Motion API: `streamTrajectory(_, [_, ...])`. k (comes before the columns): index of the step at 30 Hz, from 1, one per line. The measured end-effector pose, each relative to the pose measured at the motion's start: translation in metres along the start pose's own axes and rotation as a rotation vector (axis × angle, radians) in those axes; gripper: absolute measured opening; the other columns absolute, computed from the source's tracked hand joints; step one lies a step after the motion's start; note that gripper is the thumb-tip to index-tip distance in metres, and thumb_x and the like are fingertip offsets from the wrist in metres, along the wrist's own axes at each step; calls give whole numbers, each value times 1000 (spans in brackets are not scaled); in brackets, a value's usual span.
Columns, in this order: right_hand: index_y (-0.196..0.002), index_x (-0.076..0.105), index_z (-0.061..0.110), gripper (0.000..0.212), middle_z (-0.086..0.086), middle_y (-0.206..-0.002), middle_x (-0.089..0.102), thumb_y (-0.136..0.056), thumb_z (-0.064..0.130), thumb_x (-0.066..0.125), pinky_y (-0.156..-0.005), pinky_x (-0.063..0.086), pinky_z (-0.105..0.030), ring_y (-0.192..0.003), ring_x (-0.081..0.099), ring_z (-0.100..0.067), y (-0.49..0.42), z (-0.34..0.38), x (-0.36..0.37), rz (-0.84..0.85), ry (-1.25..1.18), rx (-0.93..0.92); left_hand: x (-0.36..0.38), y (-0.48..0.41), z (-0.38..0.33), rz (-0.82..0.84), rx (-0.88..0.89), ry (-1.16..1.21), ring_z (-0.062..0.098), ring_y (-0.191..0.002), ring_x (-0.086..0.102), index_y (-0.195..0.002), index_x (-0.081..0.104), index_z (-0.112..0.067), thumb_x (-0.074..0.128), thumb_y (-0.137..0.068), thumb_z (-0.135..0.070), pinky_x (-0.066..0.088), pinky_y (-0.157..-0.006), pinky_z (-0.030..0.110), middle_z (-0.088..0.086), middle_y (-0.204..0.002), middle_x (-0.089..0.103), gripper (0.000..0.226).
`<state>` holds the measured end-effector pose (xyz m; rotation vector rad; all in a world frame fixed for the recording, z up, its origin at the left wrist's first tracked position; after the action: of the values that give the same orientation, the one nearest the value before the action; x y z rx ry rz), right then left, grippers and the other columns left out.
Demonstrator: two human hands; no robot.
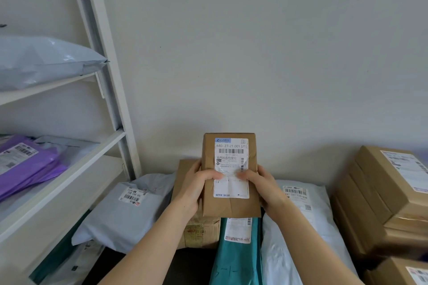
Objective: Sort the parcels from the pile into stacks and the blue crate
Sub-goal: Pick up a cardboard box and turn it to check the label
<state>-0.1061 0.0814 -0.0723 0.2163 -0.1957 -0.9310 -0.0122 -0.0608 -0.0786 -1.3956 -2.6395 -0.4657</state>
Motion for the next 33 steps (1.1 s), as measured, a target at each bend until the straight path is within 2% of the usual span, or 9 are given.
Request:
streamTrajectory(9, [-122,58,20,45,-1,-105,72,-80,11,71,-70,55,-32,-93,69,-21,0,2,-4,-44,9,-15,0,-7,4,10,8,-17,27,-94,70,-116,62,-21,69,-73,3,56,-84,45,2,-101,74,50])
streamTrajectory(13, [-120,60,22,43,0,-105,73,-80,11,71,-68,54,-30,-93,69,-19,-1,1,-5,-35,9,-7,-1,-10,4,23,5,-26,24,-93,69,-114,62,-22,69,-73,2,55,-76,38,1,-100,74,49])
streamTrajectory(18, [-121,60,23,43,1,-105,73,-80,20,74,-65,54,-28,-92,70,-17,0,3,-3,-22,40,5,-5,-14,5,72,-36,-67,23,-100,67,-119,61,-27,78,-64,-15,53,-82,39,-2,-102,74,59])
streamTrajectory(22, [-117,62,21,35,1,-102,73,-83,24,71,-61,53,-25,-88,70,-16,1,4,-2,-31,51,11,-6,-17,4,79,-46,-75,24,-102,66,-120,60,-26,79,-61,-23,52,-90,44,-1,-103,74,61])
streamTrajectory(24, [-116,63,21,34,1,-101,74,-84,27,71,-61,53,-25,-88,70,-16,1,4,-1,-36,57,14,-6,-17,4,80,-43,-69,23,-102,65,-121,59,-25,78,-71,-22,53,-82,39,1,-106,73,53])
streamTrajectory(27, [-116,63,23,34,2,-101,74,-85,34,70,-63,53,-26,-89,70,-15,0,3,-1,-48,62,22,-7,-14,3,72,-41,-70,21,-100,64,-123,57,-24,70,-82,-25,46,-64,28,2,-110,70,43])
streamTrajectory(28, [-116,63,23,35,3,-101,74,-85,37,69,-65,53,-27,-90,70,-15,0,3,0,-50,63,25,-8,-14,3,71,-41,-68,21,-101,64,-124,56,-24,69,-83,-28,47,-65,28,2,-111,70,43])
streamTrajectory(30, [-117,64,25,39,4,-102,74,-84,47,67,-72,53,-30,-95,68,-16,0,3,0,-54,72,33,-10,-15,4,73,-44,-50,22,-104,64,-125,56,-24,68,-83,-34,52,-78,36,1,-111,70,46])
streamTrajectory(33, [-119,63,27,53,5,-109,71,-80,63,61,-82,52,-35,-103,65,-16,-1,5,1,-55,78,57,-11,-16,3,86,-40,-46,21,-106,65,-123,59,-25,67,-78,-46,49,-96,44,-1,-111,71,51])
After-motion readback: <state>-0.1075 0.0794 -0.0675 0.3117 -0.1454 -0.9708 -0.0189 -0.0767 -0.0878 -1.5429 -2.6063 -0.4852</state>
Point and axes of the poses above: each hand's wrist, its own y-axis away from the middle knuckle, its own x-axis out of the palm, z = x × y, the point moved 1 cm from there along -y, towards the middle knuckle
